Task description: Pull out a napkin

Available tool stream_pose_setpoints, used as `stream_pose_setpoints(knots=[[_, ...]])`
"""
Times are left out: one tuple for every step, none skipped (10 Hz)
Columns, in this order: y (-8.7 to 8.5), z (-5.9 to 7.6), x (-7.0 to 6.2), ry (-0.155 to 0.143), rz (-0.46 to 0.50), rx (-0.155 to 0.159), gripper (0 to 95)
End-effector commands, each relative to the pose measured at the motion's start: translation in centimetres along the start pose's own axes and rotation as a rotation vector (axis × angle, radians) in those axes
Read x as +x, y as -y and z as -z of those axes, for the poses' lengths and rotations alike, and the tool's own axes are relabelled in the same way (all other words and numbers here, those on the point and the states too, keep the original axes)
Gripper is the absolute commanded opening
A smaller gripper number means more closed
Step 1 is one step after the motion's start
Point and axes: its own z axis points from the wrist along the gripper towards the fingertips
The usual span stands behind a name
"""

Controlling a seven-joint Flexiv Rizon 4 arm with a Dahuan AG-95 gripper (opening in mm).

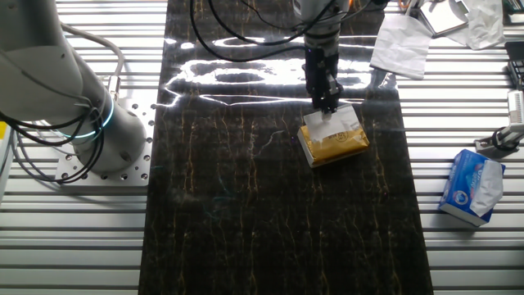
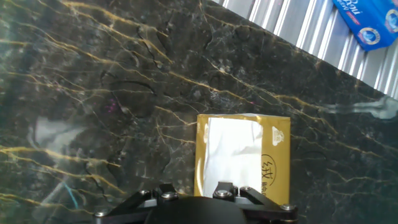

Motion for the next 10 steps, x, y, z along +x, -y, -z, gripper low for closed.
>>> stream_pose_setpoints(knots=[[0.12,-0.09,-0.06,-0.002,0.001,0.006,38.0],[0.15,-0.09,-0.05,-0.001,0.002,0.007,38.0],[0.34,-0.14,0.01,-0.002,0.002,0.010,38.0],[0.42,-0.15,0.03,-0.002,0.003,0.013,38.0],[0.59,-0.19,0.09,-0.001,0.006,0.014,38.0],[0.64,-0.20,0.11,-0.001,0.007,0.014,38.0],[0.70,-0.21,0.13,-0.001,0.005,0.015,38.0],[0.72,-0.21,0.13,-0.004,0.005,0.018,38.0],[0.75,-0.22,0.14,-0.005,0.005,0.022,38.0],[0.76,-0.22,0.15,-0.005,0.003,0.023,19.0]])
